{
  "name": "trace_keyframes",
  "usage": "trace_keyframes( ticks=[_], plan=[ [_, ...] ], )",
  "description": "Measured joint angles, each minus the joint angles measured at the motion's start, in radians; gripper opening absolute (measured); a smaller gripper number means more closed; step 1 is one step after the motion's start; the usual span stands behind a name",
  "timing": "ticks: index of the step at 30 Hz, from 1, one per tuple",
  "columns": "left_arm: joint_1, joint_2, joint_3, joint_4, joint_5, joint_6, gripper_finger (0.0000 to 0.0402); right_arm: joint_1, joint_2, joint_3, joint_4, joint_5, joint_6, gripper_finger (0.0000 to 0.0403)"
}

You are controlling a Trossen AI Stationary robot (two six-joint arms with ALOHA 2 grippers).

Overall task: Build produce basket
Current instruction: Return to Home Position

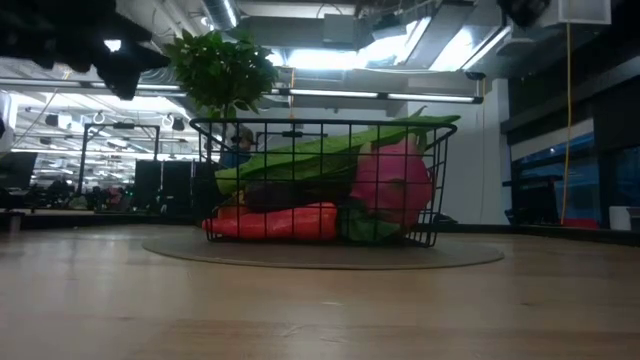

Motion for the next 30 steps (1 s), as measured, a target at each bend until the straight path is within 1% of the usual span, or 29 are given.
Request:
trace_keyframes(
  ticks=[2,4,9,14,17,21,23,27,30],
  plan=[
    [0.017,-0.024,-0.034,0.031,0.028,-0.007,0.0196,-0.001,0.000,0.000,0.059,-0.044,-0.046,0.0051],
    [0.031,-0.039,-0.067,0.065,0.035,-0.007,0.0197,-0.001,0.000,0.000,0.088,-0.071,-0.078,0.0051],
    [0.056,-0.046,-0.125,0.113,0.045,-0.009,0.0196,-0.001,0.000,0.000,0.086,-0.078,-0.062,0.0051],
    [0.067,-0.045,-0.156,0.112,0.077,-0.012,0.0195,-0.002,0.000,0.000,0.087,-0.078,-0.068,0.0051],
    [0.067,-0.044,-0.156,0.110,0.108,-0.009,0.0195,-0.002,0.000,0.000,0.091,-0.078,-0.110,0.0051],
    [0.067,-0.044,-0.156,0.045,0.107,-0.036,0.0195,-0.012,0.000,0.000,0.105,-0.087,-0.140,0.0051],
    [0.067,-0.042,-0.156,0.037,0.107,-0.037,0.0195,-0.022,0.001,0.000,0.106,-0.116,-0.148,0.0051],
    [0.067,-0.041,-0.156,0.028,0.105,-0.035,0.0195,-0.057,0.004,0.000,0.106,-0.164,-0.280,0.0051],
    [0.067,-0.041,-0.156,0.027,0.105,-0.035,0.0195,-0.102,0.005,-0.029,0.148,-0.169,-0.407,0.0051]
  ],
)
